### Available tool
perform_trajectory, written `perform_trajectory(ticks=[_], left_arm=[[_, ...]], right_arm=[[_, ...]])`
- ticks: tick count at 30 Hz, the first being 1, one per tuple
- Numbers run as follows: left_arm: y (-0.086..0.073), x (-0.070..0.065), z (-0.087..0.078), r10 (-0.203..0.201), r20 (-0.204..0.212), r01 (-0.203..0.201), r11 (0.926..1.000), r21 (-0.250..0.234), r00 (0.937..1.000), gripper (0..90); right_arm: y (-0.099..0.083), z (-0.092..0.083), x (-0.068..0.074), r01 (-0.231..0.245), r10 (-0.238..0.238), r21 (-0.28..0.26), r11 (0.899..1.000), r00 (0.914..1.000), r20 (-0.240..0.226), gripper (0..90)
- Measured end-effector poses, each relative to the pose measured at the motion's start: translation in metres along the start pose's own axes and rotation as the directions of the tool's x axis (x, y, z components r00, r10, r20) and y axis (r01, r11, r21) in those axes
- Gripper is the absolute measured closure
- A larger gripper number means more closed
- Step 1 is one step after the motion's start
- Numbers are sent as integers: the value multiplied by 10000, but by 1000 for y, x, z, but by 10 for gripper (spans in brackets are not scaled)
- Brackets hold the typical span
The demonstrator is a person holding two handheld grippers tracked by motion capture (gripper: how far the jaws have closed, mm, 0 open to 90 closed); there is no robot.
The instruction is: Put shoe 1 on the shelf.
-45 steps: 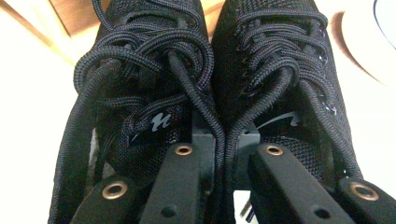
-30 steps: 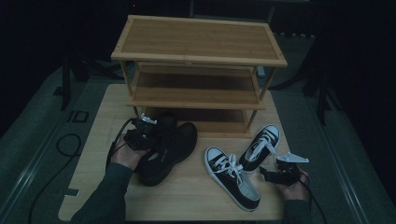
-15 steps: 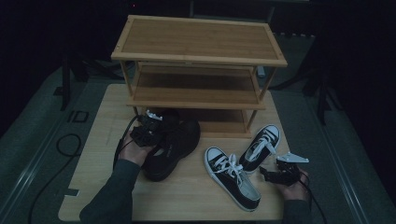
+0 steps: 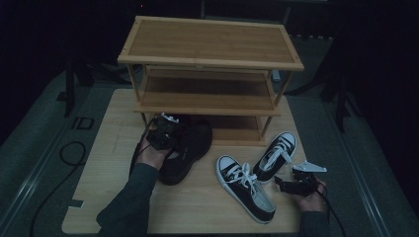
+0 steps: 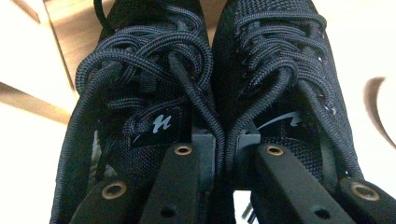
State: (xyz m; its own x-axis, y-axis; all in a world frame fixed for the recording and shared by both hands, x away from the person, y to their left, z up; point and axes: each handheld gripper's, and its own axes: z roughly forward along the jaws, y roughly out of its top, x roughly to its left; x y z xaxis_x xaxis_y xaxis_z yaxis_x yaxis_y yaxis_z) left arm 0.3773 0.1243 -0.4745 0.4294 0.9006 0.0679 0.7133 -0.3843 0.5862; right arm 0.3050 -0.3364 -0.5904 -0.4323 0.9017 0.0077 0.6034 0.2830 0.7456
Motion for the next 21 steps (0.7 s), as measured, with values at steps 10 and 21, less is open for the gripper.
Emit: perform_trajectory(ticks=[10,21], left_arm=[[16,-9,15,-86,-336,84,9999,-60,9994,841],[25,-20,29,-878,-1094,835,9956,-429,9901,840]], right_arm=[[0,0,0,-1,1,-1,10000,10000,-1,138],[0,0,0,4,-4,-5,10000,10000,-3,139]])
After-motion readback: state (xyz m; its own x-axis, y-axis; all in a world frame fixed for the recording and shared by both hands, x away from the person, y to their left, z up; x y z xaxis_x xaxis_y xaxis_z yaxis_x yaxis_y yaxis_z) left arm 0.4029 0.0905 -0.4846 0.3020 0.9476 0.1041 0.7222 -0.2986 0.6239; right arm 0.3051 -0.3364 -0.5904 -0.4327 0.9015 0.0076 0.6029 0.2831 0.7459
